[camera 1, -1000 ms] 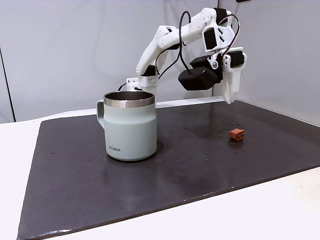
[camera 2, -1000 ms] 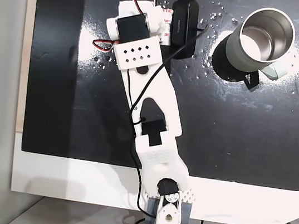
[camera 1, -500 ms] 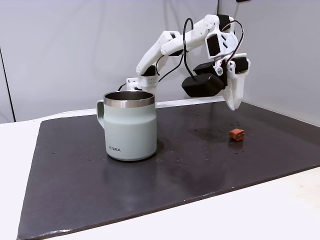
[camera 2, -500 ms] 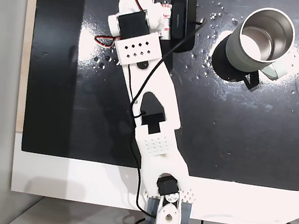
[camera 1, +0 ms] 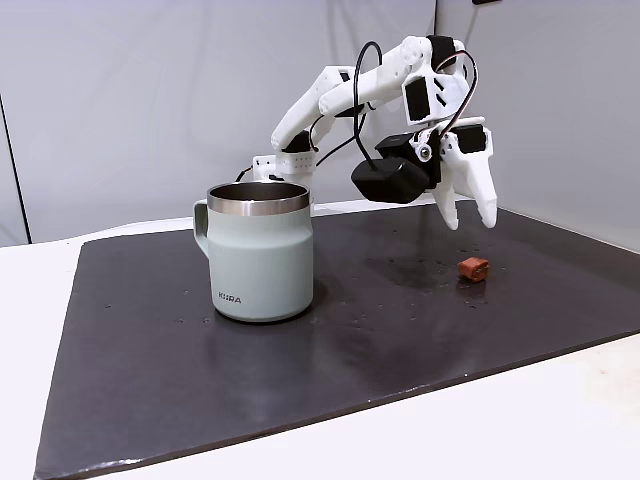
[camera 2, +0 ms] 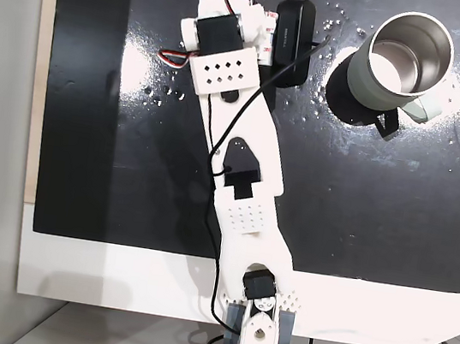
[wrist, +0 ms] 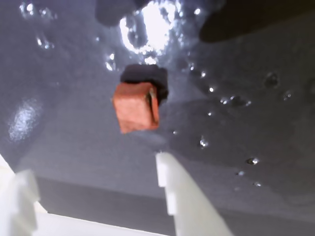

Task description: Grasp a cube and put it in the cup.

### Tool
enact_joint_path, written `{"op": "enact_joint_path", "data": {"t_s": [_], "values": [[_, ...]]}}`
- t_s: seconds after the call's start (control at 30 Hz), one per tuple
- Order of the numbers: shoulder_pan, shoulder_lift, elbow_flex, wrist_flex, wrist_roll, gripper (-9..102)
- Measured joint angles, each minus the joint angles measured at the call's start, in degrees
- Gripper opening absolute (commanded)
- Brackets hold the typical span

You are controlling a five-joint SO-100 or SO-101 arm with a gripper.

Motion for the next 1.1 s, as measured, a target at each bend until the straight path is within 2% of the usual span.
{"op": "enact_joint_path", "data": {"t_s": [1.1], "values": [[-1.14,-18.37,-13.71,-0.09,-2.29,26]]}}
